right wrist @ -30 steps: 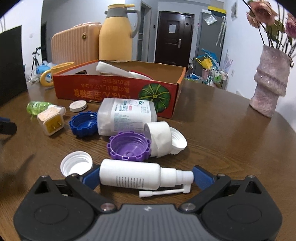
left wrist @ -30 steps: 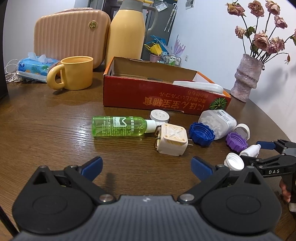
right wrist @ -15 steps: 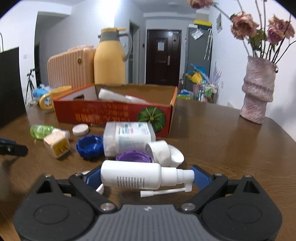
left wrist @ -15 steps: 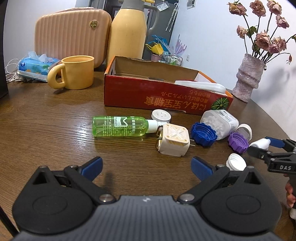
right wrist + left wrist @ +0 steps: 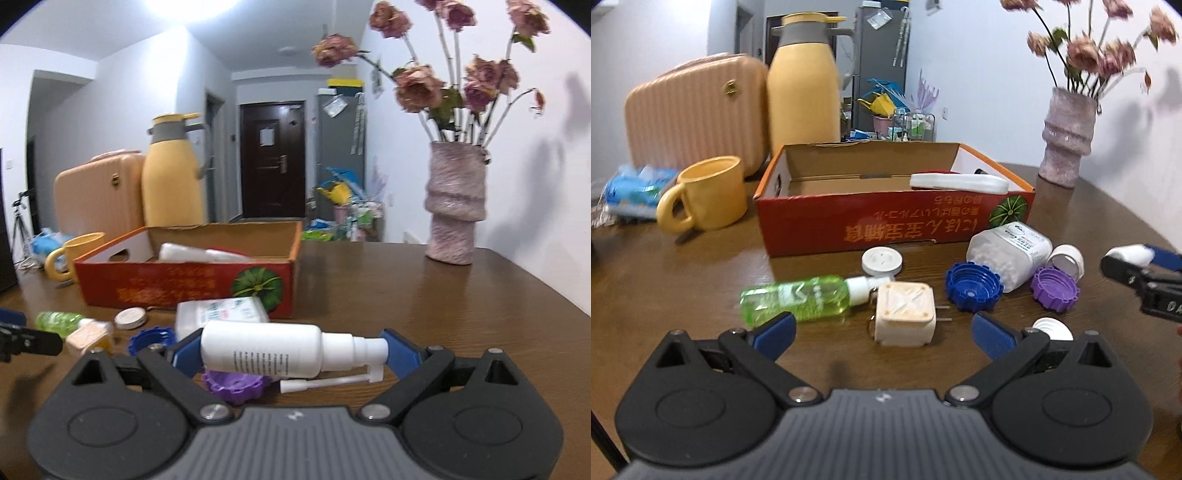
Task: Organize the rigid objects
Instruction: 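Lift the spray bottle with the right tool while the left tool grasps the cream plug adapter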
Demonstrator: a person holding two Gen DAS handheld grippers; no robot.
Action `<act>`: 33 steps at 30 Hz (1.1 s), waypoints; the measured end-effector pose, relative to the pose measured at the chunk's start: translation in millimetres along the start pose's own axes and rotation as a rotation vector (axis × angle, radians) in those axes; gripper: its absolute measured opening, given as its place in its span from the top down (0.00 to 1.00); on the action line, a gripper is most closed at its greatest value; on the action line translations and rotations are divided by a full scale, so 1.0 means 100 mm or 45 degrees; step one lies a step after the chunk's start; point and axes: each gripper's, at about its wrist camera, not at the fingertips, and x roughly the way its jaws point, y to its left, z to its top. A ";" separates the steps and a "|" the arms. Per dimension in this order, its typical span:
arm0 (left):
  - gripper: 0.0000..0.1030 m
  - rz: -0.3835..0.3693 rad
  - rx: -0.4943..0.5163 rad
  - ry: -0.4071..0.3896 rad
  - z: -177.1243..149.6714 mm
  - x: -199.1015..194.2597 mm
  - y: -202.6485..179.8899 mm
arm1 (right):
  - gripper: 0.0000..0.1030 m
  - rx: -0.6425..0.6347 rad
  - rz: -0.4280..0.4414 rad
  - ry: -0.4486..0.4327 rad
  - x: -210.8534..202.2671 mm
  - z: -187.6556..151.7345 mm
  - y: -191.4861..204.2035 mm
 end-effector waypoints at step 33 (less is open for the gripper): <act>0.36 0.053 0.119 0.079 0.04 0.76 -0.36 | 0.06 0.109 -0.083 -0.026 0.02 0.00 -0.19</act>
